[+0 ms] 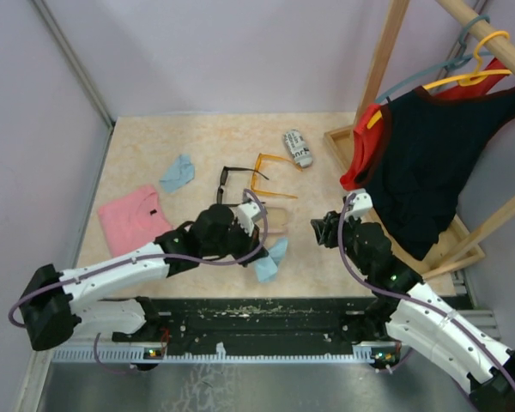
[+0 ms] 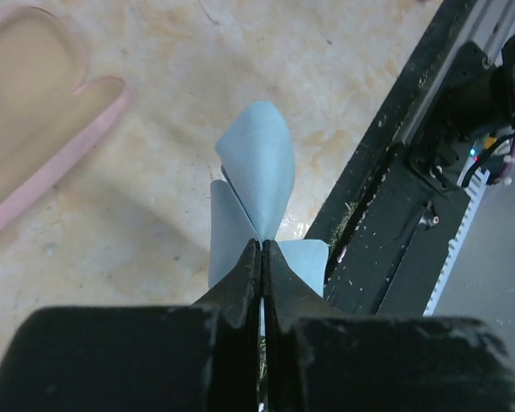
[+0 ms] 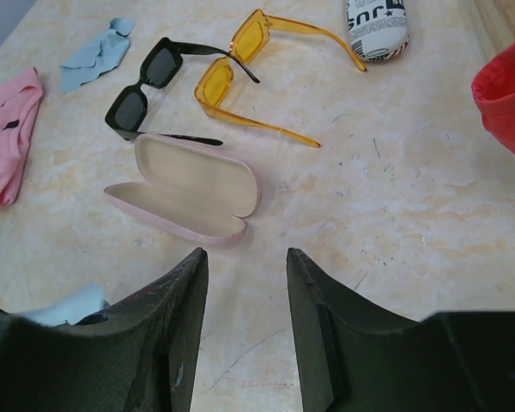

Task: Organize the sunglasses
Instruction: Place the glasses cleaning cloth at the center of the board.

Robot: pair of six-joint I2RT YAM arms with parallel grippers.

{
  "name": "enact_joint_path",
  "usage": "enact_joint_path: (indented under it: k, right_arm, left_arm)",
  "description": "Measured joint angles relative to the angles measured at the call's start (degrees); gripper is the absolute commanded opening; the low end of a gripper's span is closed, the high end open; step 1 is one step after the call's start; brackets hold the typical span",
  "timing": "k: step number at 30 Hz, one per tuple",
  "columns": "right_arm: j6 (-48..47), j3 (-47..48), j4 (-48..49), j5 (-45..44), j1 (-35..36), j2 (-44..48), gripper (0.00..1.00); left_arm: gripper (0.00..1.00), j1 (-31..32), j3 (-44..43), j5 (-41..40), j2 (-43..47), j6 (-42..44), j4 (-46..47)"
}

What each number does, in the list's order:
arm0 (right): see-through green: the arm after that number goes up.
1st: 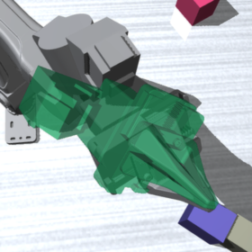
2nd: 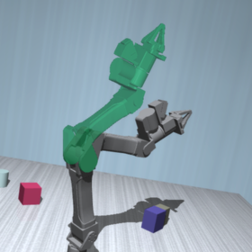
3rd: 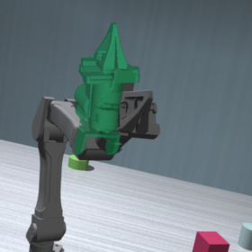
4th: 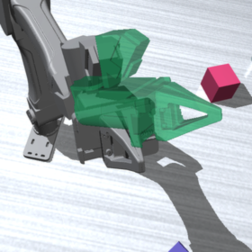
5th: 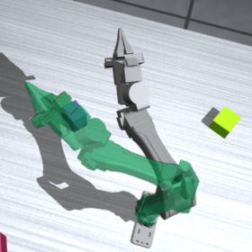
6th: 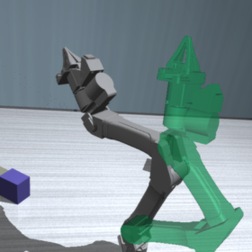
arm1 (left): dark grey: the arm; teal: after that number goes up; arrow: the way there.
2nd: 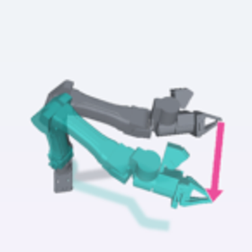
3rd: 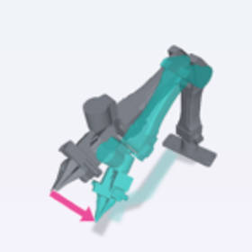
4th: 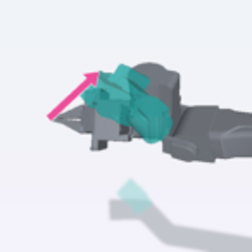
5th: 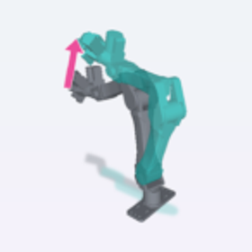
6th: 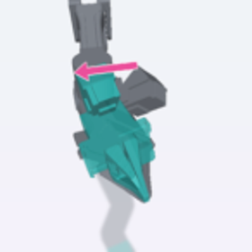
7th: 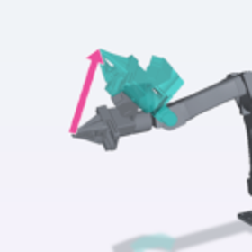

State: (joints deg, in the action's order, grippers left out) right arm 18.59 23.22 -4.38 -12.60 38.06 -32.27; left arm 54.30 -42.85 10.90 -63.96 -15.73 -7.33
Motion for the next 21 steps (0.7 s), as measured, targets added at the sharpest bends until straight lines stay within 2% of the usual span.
enact_joint_path:
  k: [4, 9, 18, 21]
  right_arm:
    - [0.0, 0.0, -0.2, 0.5, 0.0, 0.0, 0.42]
    - [0.0, 0.0, -1.5, 2.2, 0.0, -0.9, 0.42]
    - [0.1, 0.0, -1.6, 5.4, 0.0, -4.6, 0.43]
    - [0.1, 0.0, -1.6, 6.2, 0.0, -5.0, 0.43]
  left_arm:
    - [0.01, 2.8, 0.1, 2.3, -6.6, 1.2, 3.8]
    - [0.01, 3.3, 1.7, 1.9, -10.8, 2.8, 8.2]
    - [0.01, 3.3, 5.2, 1.0, -14.6, 3.0, 10.8]
    - [0.01, 3.2, 5.6, -2.5, -14.8, 2.3, 10.8]
